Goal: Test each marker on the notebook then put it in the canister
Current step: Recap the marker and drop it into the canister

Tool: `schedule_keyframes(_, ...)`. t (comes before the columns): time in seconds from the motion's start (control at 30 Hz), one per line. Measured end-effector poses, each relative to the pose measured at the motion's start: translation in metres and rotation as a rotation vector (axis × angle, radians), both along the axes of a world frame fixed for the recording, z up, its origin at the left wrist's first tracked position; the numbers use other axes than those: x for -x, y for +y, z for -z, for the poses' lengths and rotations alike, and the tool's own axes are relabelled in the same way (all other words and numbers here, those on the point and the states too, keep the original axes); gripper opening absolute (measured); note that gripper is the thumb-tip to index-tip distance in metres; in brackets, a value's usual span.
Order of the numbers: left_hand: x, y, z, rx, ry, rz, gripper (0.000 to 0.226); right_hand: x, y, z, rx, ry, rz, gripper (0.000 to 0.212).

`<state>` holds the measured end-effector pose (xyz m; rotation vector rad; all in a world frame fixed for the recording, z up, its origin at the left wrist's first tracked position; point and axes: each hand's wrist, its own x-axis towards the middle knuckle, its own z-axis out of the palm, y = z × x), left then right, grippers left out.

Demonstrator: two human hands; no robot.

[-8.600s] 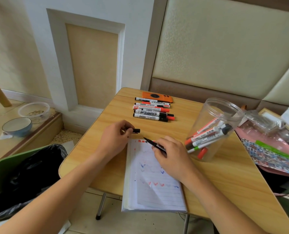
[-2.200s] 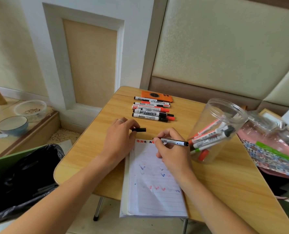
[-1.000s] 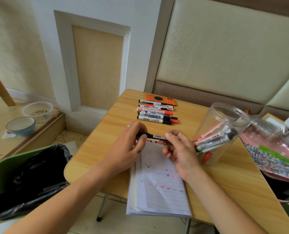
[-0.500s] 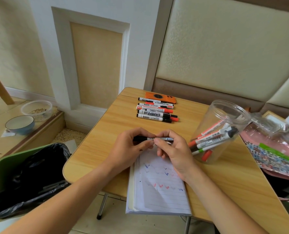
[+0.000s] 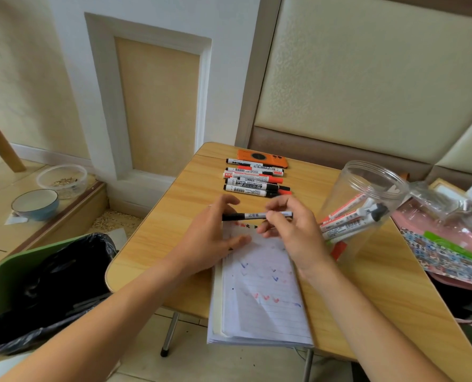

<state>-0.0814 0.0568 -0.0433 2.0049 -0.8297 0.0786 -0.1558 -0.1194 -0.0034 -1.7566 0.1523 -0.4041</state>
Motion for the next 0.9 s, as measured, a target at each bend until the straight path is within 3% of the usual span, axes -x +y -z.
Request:
schedule_keyframes(0.1,0.000,0.003,0.007,-0.124,-0.055,-0.046,0.073,0.006,-0.006,-0.025,0.209,-0.129,0.125,0.015)
schedule_keyframes(0.33,0.005,0.000,0.018,-0.401,-0.240,-0.094,0.034,0.029,-0.048,-0.098,0.675,-0.263,0.418,0.012)
schedule_keyframes(0.53,0.005,-0.002,0.020,-0.463,-0.250,-0.105,0.056,0.044,-0.096,-0.138,0.910,-0.391,0.654,0.015)
schedule_keyframes(0.73,0.008,-0.006,0.020,-0.492,-0.253,-0.143,0.061,0.049,-0.096,-0.134,0.944,-0.291,0.656,0.011)
schedule_keyframes(0.83,0.008,-0.006,0.018,-0.496,-0.251,-0.139,0.061,0.044,-0.089,-0.121,0.956,-0.084,0.536,0.002)
schedule_keyframes(0.9,0.008,-0.006,0.019,-0.502,-0.253,-0.139,0.060,0.038,-0.089,-0.110,0.973,0.088,0.455,0.007)
